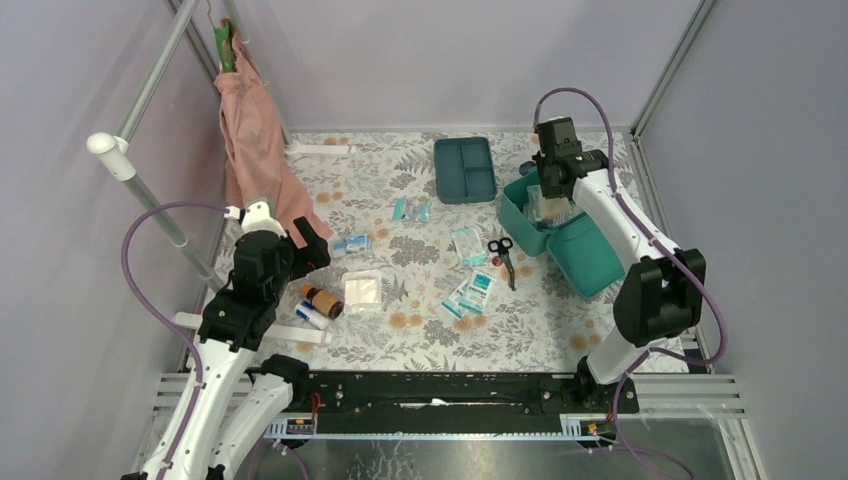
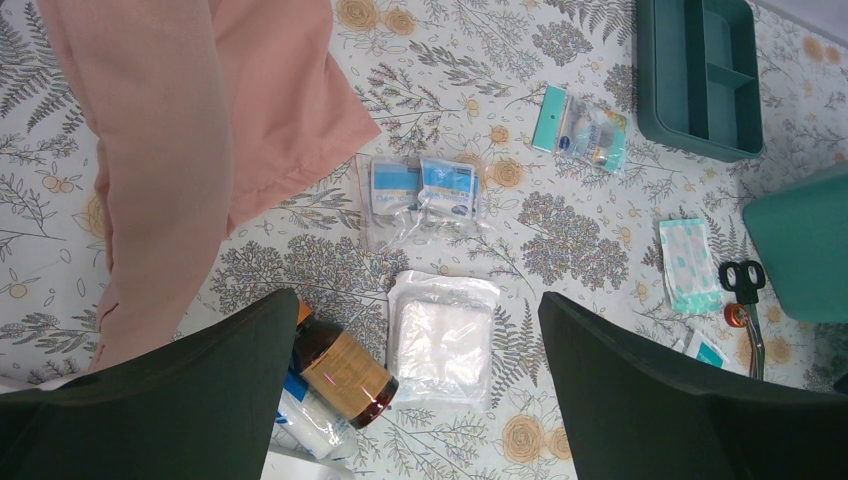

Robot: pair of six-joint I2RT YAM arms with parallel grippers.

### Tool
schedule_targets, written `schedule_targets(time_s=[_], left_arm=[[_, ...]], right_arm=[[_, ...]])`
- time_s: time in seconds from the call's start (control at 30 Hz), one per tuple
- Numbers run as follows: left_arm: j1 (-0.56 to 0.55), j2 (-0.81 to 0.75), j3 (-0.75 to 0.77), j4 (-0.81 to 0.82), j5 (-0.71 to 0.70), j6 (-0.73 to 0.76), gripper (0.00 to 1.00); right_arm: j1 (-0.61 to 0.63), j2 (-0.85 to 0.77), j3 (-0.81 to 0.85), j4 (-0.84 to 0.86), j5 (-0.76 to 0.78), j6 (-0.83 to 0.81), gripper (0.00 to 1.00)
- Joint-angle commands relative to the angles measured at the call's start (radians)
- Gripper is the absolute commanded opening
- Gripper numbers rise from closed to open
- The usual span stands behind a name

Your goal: Organize the medicine kit

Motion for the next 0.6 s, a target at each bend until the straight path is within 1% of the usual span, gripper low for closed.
schedule_targets(time_s=[0.0, 0.03, 0.1, 0.23, 0.33, 0.37, 0.43, 0.5, 0.57], left_arm=[[-0.002, -0.006, -0.015, 0.033, -0.001, 0.013, 0.99], [-0.002, -0.005, -0.015, 0.034, 0.001, 0.013, 0.99], [-0.002, -0.004, -0.015, 0.034, 0.0, 0.013, 0.99], [-0.002, -0.003, -0.015, 0.033, 0.0, 0.013, 0.99], [-0.002, -0.001, -0.015, 0.034, 0.002, 0.013, 0.99], [-0.002, 0.0, -0.015, 0.036, 0.002, 0.013, 0.99], [-0.002, 0.002, -0.015, 0.035, 0.003, 0.013, 0.99], [-0.002, 0.005, -0.014, 0.034, 0.003, 0.013, 0.99], [-0.002, 0.007, -0.014, 0.033, 0.001, 0.013, 0.99]], right_arm=[[0.015, 0.047, 0.065, 0.021, -0.059, -0.066, 0.24], [0.015, 0.059, 0.076, 0.012, -0.05, -0.058, 0.26], [0.016, 0.073, 0.101, -0.01, -0.019, -0.032, 0.38], [0.017, 0.049, 0.123, -0.016, 0.023, 0.021, 0.49], [0.026, 0.016, 0.155, -0.034, 0.023, 0.048, 0.49], [0.037, 0.001, 0.164, -0.036, 0.001, 0.084, 0.49], [0.057, -0.034, 0.173, -0.021, -0.095, 0.142, 0.5], [0.078, -0.07, 0.165, 0.029, -0.217, 0.234, 0.5], [0.096, -0.084, 0.152, 0.072, -0.295, 0.336, 0.48]])
